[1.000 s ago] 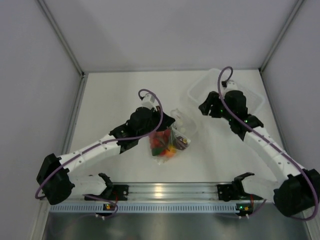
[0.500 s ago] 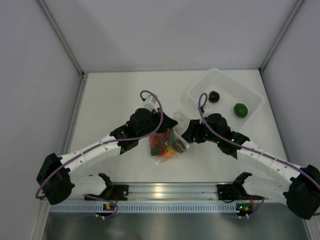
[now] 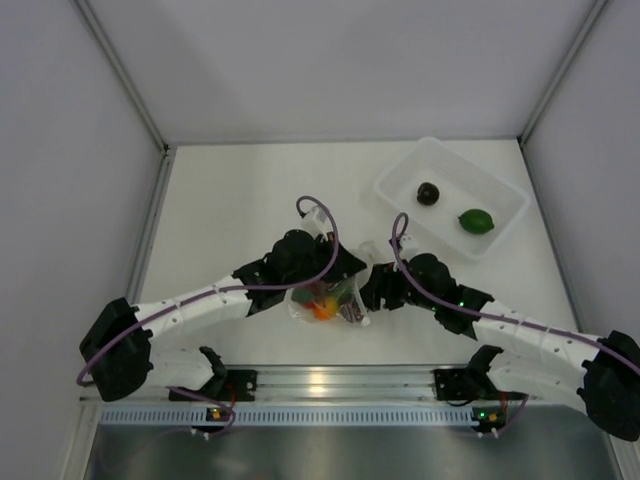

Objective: Open the zip-top bag and remove the fake food

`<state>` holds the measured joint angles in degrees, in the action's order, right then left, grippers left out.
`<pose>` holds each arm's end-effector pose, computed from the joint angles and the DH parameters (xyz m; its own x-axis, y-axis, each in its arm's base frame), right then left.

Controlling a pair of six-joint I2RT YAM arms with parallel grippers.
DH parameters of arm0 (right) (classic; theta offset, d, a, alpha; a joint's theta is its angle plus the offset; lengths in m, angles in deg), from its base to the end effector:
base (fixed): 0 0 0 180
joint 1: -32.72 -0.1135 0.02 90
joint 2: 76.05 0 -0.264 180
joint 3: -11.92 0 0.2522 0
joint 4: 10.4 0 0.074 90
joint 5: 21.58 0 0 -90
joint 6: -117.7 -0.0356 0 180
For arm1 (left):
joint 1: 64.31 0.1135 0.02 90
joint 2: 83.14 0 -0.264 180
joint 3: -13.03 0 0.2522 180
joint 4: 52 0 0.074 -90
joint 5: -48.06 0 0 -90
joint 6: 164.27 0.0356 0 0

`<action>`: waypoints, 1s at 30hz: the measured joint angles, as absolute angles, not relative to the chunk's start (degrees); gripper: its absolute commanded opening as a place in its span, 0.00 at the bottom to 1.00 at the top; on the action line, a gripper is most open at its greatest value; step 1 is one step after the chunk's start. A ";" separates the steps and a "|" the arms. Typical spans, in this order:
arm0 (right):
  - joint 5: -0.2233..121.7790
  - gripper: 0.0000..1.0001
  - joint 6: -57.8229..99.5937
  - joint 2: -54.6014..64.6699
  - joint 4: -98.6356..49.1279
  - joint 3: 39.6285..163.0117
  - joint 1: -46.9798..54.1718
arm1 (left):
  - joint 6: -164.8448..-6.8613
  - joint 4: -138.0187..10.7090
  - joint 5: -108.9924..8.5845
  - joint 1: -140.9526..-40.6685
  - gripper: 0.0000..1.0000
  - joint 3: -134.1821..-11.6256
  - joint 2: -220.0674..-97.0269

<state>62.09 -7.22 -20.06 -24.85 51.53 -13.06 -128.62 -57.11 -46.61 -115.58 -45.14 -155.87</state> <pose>0.1424 0.1520 0.2052 -0.7386 0.0568 -0.6717 -0.4336 0.7230 0.5379 0.1784 -0.2271 0.2653 -0.7935 -0.3051 -0.5266 0.3100 0.5420 -0.7811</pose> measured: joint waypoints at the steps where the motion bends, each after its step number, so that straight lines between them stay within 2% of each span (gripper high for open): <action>1: 62.11 0.67 -8.13 -19.95 -23.58 51.51 -13.78 | -128.82 -56.92 -46.11 -116.08 0.00 -45.09 -155.80; 8: 63.25 0.77 -11.09 -15.71 -18.55 51.16 -18.43 | -129.08 -56.70 -41.63 -119.03 0.00 -44.57 -154.41; 17: 73.76 0.78 -14.30 -6.46 -18.73 51.31 -26.21 | -131.79 -56.22 -33.58 -119.88 0.00 -37.20 -149.53; 21: 79.64 0.84 -16.53 -4.83 -18.95 51.20 -27.55 | -133.58 -56.33 -30.59 -120.36 0.00 -33.64 -144.94; 28: 83.05 0.79 -16.22 -3.62 -11.51 48.93 -27.64 | -135.72 -56.00 -28.49 -120.54 0.00 -30.82 -141.68; 30: 83.95 0.72 -15.37 -1.74 -11.36 50.20 -27.66 | -136.01 -55.87 -28.36 -120.58 0.00 -30.58 -141.79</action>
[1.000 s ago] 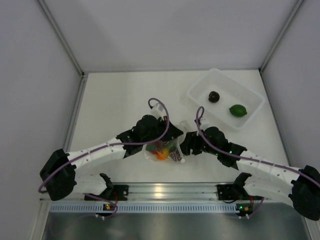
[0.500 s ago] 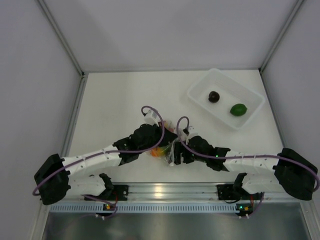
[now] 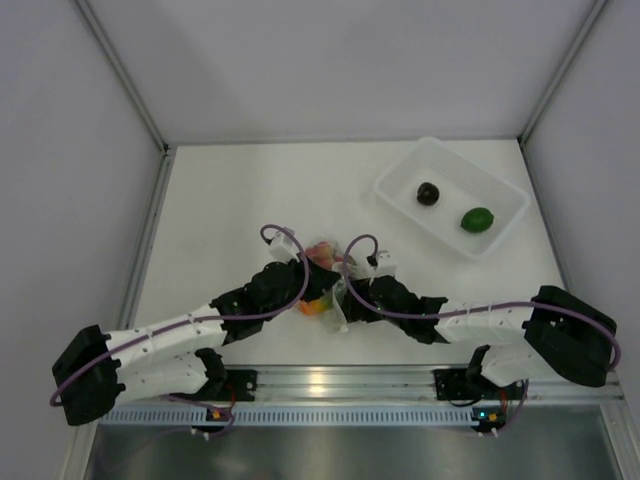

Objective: Open the zip-top bag and remove the fake food

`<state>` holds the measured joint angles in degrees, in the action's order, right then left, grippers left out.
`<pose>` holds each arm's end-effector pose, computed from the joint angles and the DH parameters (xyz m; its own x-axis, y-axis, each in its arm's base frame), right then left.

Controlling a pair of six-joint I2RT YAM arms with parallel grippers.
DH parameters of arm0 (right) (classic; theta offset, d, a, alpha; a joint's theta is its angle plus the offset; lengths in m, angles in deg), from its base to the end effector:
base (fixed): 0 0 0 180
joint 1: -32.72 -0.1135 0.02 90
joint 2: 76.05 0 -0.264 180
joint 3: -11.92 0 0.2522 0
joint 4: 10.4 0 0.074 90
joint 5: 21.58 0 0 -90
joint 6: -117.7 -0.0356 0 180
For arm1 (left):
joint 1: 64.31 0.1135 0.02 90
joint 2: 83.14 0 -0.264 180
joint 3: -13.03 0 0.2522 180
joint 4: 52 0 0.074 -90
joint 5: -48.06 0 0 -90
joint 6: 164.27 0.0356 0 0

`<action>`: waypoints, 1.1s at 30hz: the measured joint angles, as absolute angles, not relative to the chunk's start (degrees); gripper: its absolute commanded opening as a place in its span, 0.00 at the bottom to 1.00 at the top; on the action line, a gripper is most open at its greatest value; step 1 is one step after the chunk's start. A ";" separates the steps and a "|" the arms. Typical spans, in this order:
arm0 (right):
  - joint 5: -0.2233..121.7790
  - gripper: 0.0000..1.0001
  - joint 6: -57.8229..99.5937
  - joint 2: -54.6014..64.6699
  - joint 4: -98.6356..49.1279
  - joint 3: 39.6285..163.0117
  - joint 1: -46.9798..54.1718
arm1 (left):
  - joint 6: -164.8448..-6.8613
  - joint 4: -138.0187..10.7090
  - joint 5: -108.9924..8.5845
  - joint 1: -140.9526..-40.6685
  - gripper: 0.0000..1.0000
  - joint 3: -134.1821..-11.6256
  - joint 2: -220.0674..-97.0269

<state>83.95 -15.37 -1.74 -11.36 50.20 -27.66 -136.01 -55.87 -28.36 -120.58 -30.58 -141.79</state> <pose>0.1264 0.2031 0.1542 -0.7170 0.0701 -0.6935 -0.3316 0.8409 0.4278 0.1341 -0.1858 0.2383 -0.6886 -0.5105 -0.5149 0.1659 0.5804 -0.7972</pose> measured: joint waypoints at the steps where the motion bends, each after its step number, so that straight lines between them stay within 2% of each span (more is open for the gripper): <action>1: 84.23 0.69 -15.06 -0.78 -11.36 50.92 -27.66 | -136.12 -55.87 -28.36 -120.60 0.00 -30.54 -141.84; 6: 84.82 0.47 -13.88 0.38 -11.40 51.99 -27.70 | -136.16 -55.82 -28.05 -120.71 0.00 -30.47 -141.93; 10: 84.91 0.44 -13.27 -2.29 -12.30 51.99 -28.12 | -136.14 -55.78 -27.31 -120.73 0.00 -30.38 -142.43; 16: 85.57 0.41 -12.20 -14.66 -14.77 51.97 -28.40 | -136.12 -55.69 -25.67 -120.82 0.00 -30.27 -143.15; 26: 93.89 0.37 -6.43 -31.69 -31.45 56.34 -28.09 | -136.14 -55.43 -21.32 -120.89 0.00 -29.14 -143.43; 29: 94.70 0.37 -2.52 -33.66 -36.34 62.33 -22.78 | -136.16 -55.50 -20.34 -120.89 0.00 -28.88 -143.43; 33: 89.41 0.37 2.34 -29.50 -39.40 71.38 -4.49 | -136.12 -55.96 -19.53 -120.89 0.00 -28.92 -143.43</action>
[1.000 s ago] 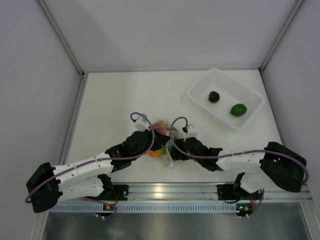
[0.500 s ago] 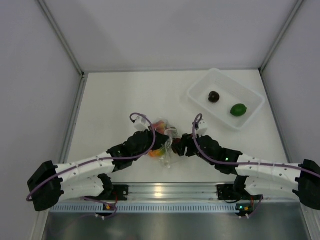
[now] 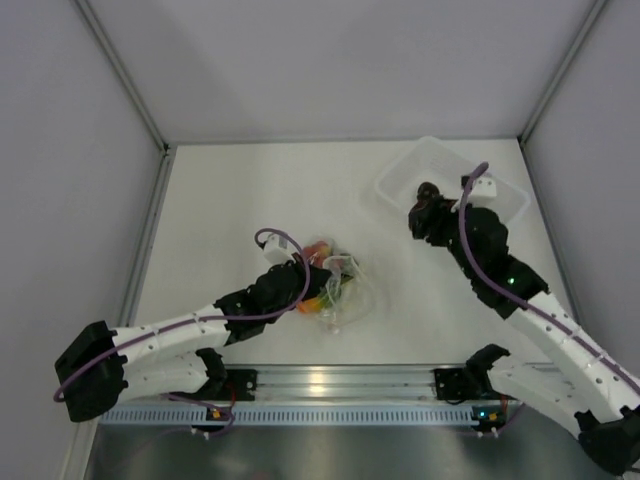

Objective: Open the zip-top bag and remove the fake food

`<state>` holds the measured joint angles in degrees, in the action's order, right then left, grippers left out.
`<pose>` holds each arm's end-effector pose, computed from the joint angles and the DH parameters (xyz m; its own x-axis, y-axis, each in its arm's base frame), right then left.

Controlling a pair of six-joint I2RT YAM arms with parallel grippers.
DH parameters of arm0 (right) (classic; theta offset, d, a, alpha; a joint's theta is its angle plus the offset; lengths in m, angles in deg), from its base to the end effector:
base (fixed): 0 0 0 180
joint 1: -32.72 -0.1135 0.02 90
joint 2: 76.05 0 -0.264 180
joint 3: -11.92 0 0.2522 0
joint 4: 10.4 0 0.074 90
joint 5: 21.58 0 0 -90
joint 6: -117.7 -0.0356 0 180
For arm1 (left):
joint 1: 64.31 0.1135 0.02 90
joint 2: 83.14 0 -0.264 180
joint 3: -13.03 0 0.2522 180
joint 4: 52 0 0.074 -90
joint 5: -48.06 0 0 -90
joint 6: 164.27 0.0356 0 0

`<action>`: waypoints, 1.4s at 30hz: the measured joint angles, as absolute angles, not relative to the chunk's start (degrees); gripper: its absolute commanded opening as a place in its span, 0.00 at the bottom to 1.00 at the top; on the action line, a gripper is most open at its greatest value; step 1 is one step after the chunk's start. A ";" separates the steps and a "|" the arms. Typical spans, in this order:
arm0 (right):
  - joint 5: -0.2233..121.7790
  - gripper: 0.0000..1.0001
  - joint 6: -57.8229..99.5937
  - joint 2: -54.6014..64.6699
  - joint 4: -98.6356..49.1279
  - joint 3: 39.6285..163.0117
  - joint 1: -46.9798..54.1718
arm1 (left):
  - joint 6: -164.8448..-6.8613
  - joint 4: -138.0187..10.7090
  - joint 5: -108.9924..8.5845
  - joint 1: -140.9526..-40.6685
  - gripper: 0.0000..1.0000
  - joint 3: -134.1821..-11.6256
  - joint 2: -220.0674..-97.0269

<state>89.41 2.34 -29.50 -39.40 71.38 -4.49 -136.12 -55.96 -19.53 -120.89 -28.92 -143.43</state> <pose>0.1569 0.1031 0.3318 -0.3239 0.2562 -0.9108 -0.1680 0.9318 0.3218 0.1366 -0.1824 0.2229 -0.6077 -0.5591 -0.5640 0.0881 0.6584 -0.7475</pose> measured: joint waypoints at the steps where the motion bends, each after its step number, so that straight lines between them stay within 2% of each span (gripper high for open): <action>1: 87.64 0.37 3.27 -27.08 -40.08 73.94 0.84 | -136.12 -56.46 -19.53 -120.76 0.00 -29.01 -143.54; 5: 83.60 0.38 5.72 -13.83 -41.02 82.00 17.81 | -136.07 -58.05 -20.69 -119.01 0.00 -30.14 -145.66; 11: 82.29 0.45 7.78 6.80 -44.41 90.00 24.91 | -135.37 -59.56 -23.92 -116.08 0.00 -30.62 -146.27; 12: 81.61 0.53 8.11 9.64 -44.82 91.11 25.50 | -135.11 -59.87 -24.42 -115.88 0.00 -30.82 -146.27; 13: 81.15 0.56 8.24 12.35 -45.00 91.90 26.05 | -134.70 -60.17 -25.08 -115.77 0.00 -31.15 -146.27; 16: 80.89 0.74 8.78 17.32 -46.29 93.39 27.12 | -133.47 -60.63 -27.27 -115.71 0.00 -32.22 -146.27; 17: 80.82 0.83 9.18 18.43 -46.94 93.93 27.29 | -132.99 -60.68 -28.05 -115.71 0.00 -32.63 -146.27; 20: 80.65 0.96 9.88 19.33 -47.82 94.63 27.31 | -131.83 -60.74 -30.74 -115.71 0.00 -34.12 -146.25; 22: 80.54 0.97 10.20 18.71 -47.75 94.76 27.31 | -131.07 -60.81 -31.94 -115.71 0.00 -35.06 -146.23; 25: 80.32 0.95 10.18 16.55 -47.84 94.66 27.14 | -130.17 -60.87 -33.10 -115.71 0.00 -36.13 -146.17; 28: 78.57 0.88 9.88 10.50 -46.75 91.70 26.13 | -129.74 -61.03 -33.89 -115.71 0.00 -37.03 -146.12; 29: 77.35 0.82 9.50 7.17 -46.24 89.58 25.35 | -129.69 -61.07 -34.09 -115.71 0.00 -37.31 -146.12; 31: 74.46 0.76 7.95 -0.80 -44.63 84.40 22.50 | -129.65 -61.09 -34.43 -115.71 0.00 -37.88 -146.12; 37: 67.84 0.60 -1.16 -21.39 -33.94 66.96 4.60 | -129.71 -61.09 -34.65 -115.86 0.00 -39.52 -146.12; 42: 68.17 0.54 -10.17 -24.21 -23.91 56.62 -8.86 | -129.84 -61.05 -34.57 -116.80 0.00 -40.85 -146.14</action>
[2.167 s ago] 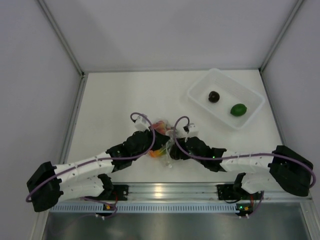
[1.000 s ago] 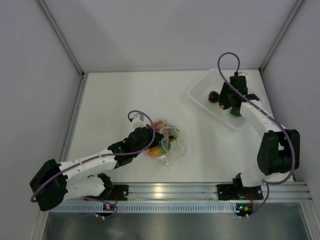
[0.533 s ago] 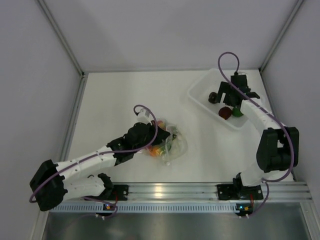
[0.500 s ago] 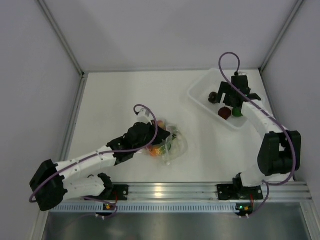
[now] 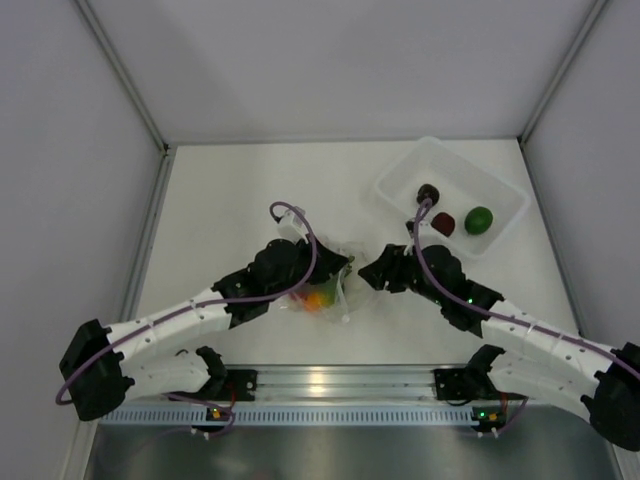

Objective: Open the zip-top bag and remove the fake food

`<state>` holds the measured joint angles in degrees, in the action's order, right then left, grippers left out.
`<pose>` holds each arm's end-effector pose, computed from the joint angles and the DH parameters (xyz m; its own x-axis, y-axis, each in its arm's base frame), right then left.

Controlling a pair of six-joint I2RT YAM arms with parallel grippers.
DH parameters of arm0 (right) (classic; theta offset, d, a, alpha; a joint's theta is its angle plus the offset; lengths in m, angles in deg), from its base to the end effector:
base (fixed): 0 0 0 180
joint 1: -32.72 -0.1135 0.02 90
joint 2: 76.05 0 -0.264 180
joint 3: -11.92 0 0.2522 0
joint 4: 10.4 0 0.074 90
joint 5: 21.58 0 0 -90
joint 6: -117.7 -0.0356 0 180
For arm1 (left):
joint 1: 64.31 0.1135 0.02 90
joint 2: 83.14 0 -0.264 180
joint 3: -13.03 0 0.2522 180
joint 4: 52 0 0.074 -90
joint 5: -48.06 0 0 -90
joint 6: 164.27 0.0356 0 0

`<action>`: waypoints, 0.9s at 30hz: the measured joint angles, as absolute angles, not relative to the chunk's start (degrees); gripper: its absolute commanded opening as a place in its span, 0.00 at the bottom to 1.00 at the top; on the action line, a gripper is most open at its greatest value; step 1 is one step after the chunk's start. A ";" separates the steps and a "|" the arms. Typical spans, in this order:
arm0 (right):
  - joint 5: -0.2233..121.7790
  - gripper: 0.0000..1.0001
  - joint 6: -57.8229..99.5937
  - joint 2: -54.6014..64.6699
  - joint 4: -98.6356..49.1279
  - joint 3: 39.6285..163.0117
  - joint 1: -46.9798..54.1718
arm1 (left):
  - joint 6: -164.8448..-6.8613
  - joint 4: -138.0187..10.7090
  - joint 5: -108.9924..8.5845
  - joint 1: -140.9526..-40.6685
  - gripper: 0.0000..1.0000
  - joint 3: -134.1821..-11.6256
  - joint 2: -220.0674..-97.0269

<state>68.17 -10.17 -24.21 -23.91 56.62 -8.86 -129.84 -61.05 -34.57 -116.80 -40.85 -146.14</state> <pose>0.1567 0.1393 0.2511 -0.6175 0.2728 -0.7377 -0.3644 0.7320 0.5756 0.1577 -0.1979 0.2747 -0.6950 -0.4380 -0.5702 0.2462 0.6001 -0.7611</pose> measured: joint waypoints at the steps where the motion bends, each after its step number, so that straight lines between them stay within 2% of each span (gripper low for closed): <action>1: 68.67 0.53 -11.54 -23.80 -22.62 55.33 -10.67 | -129.84 -60.98 -34.46 -117.11 0.00 -41.09 -146.14; 9: 76.23 0.52 -17.58 -17.42 -15.62 54.74 -20.47 | -131.18 -59.23 -31.55 -121.08 0.00 -41.75 -146.14; 17: 85.46 0.54 -18.80 -14.38 -16.80 56.65 -21.23 | -132.88 -58.60 -25.47 -124.67 0.00 -41.90 -143.76; 23: 84.49 0.59 -14.52 -6.81 -21.87 64.21 -21.23 | -133.47 -57.97 -21.67 -124.93 0.00 -41.86 -142.19; 27: 81.26 0.64 -12.75 -4.80 -23.82 64.51 -21.25 | -135.09 -56.74 -19.70 -125.02 0.00 -40.61 -142.67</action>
<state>81.26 -12.75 -4.80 -23.82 64.51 -21.25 -135.09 -56.74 -19.70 -125.02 -40.61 -142.67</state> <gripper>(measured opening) 0.612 0.018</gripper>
